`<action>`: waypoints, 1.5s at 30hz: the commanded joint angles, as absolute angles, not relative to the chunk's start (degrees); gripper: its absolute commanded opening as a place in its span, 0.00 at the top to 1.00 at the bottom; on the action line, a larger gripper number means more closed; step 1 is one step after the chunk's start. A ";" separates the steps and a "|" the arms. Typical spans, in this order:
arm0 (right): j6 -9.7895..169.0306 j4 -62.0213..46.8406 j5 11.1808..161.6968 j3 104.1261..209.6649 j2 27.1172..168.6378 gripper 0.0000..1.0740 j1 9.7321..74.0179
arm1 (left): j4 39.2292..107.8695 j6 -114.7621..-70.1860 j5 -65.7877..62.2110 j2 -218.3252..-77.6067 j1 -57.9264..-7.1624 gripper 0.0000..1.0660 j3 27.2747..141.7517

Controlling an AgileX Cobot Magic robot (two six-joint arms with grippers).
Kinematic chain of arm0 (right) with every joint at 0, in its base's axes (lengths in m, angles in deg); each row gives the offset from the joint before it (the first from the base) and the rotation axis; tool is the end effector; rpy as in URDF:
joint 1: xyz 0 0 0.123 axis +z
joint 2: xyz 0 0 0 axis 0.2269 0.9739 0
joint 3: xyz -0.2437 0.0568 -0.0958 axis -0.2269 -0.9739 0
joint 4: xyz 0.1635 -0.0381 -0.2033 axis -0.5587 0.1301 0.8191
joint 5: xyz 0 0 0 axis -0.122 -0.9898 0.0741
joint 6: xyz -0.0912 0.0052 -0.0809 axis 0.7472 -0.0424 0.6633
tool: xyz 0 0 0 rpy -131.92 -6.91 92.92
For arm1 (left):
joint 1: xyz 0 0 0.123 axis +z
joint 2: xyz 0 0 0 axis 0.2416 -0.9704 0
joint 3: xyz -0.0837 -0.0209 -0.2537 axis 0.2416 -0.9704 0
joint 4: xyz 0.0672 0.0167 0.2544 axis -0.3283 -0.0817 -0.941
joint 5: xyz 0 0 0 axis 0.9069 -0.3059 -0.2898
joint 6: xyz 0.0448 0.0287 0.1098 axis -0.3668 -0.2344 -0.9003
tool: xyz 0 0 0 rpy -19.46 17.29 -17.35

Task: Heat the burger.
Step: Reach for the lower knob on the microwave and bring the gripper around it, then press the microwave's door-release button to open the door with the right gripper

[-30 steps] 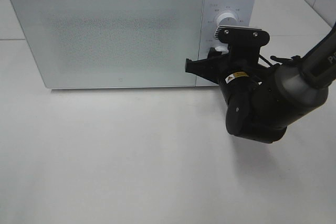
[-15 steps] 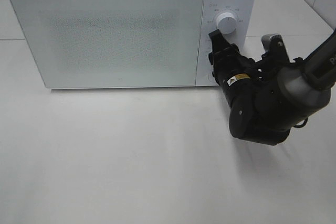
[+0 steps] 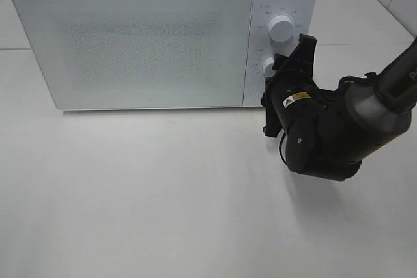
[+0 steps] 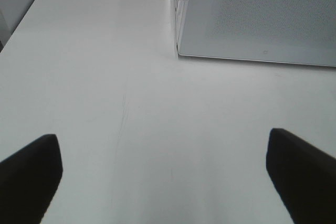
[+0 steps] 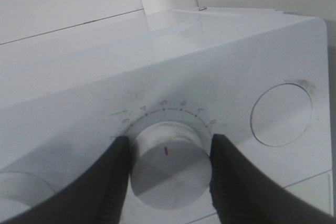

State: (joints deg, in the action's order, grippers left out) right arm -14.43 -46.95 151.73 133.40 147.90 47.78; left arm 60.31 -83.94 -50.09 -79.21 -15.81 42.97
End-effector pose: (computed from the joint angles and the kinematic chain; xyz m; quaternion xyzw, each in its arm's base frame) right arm 0.3457 0.1512 0.0873 0.5828 0.4530 0.5190 0.4311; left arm 0.0509 -0.0043 0.2720 -0.0212 0.8451 -0.0426 0.5325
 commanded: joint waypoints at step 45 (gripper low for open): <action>0.75 -43.86 157.29 129.97 144.17 0.30 48.29 | 60.49 -83.71 -49.80 -77.89 -15.58 0.08 42.92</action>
